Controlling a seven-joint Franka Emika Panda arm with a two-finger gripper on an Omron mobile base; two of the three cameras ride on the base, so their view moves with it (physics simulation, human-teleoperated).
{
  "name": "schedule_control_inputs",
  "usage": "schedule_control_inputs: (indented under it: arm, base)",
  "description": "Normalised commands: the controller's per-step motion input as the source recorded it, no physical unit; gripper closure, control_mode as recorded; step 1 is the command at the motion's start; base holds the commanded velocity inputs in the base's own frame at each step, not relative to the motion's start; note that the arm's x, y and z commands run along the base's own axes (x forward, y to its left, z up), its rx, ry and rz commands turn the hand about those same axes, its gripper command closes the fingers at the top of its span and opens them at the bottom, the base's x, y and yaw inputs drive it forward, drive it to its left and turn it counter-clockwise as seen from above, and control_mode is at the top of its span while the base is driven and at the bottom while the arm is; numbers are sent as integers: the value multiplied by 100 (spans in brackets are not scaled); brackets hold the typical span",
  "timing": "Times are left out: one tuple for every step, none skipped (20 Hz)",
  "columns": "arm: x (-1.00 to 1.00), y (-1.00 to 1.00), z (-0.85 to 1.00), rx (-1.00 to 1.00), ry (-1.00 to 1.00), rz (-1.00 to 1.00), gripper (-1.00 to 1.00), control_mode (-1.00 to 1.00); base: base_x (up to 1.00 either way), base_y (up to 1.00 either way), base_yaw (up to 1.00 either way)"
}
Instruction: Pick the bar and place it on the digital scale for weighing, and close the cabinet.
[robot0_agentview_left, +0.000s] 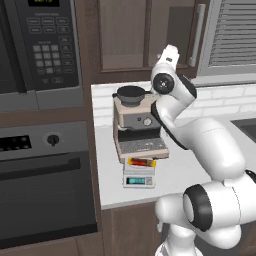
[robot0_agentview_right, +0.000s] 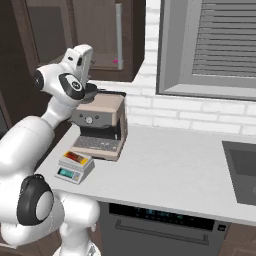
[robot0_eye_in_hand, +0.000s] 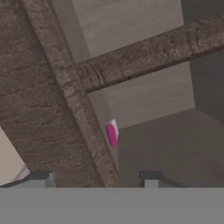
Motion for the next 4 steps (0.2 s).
schedule_control_inputs:
  arm:
    - [0, -11, 44, 0, -8, 0, -100, -100]
    - [16, -19, 51, 0, 0, 0, -100, -100]
    - [4, -14, 64, 0, -1, 0, -100, -100]
    - [8, -11, 63, 0, 0, 0, -100, -100]
  base:
    - [0, 0, 0]
    - [0, 0, 0]
    - [0, 0, 0]
    - [0, 0, 0]
